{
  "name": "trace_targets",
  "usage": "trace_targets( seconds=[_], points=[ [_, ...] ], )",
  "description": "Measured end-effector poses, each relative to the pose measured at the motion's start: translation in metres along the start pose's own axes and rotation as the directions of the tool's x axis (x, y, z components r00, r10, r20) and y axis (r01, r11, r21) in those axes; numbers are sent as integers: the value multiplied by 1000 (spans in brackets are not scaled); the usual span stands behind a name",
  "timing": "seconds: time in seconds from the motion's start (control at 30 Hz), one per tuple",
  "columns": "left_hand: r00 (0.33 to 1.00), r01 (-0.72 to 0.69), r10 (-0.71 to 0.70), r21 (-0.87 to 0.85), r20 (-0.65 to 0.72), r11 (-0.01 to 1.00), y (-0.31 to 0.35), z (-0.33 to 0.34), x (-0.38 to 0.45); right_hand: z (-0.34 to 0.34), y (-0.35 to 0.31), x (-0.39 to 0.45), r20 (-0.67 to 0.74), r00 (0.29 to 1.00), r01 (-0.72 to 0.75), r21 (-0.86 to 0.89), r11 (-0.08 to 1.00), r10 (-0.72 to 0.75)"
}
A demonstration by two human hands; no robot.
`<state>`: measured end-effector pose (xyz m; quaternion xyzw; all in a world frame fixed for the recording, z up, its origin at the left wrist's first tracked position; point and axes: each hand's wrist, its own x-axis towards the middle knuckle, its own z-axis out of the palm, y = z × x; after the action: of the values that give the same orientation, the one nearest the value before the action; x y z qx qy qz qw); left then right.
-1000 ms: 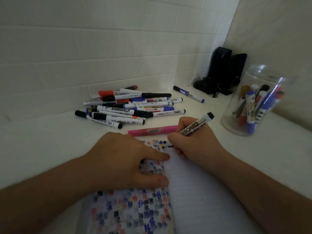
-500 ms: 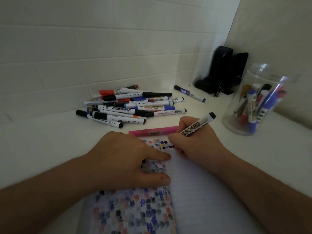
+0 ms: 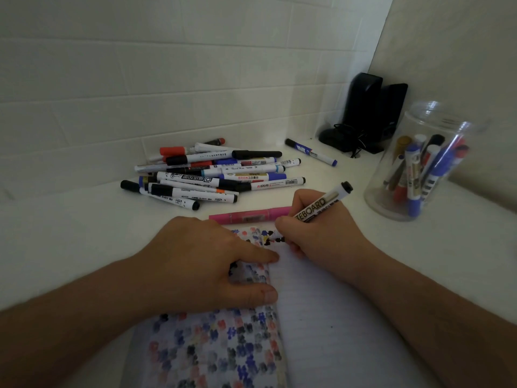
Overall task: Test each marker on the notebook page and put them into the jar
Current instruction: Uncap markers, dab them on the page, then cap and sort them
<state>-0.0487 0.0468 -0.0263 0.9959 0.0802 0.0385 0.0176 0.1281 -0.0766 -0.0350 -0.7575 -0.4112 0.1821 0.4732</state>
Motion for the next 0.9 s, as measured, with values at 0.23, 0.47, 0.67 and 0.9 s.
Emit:
trace_targets(
  seconds=[0.23, 0.47, 0.67, 0.9],
  points=[
    [1000, -14, 14, 10, -6, 1000, 0, 1, -1, 0, 0, -1, 30, 1000, -7, -17, 1000, 7],
    [998, -40, 40, -1, -56, 999, -2, 5, -1, 0, 1, 0, -6, 1000, -9, 8, 1000, 9],
    [995, -52, 52, 1, -88, 999, -1, 7, -2, -1, 0, -1, 28, 999, -19, -31, 999, 20],
    [983, -27, 24, -14, -181, 1000, -1, 9, -8, -6, 2, -1, -59, 998, 34, 202, 979, -22]
  ],
)
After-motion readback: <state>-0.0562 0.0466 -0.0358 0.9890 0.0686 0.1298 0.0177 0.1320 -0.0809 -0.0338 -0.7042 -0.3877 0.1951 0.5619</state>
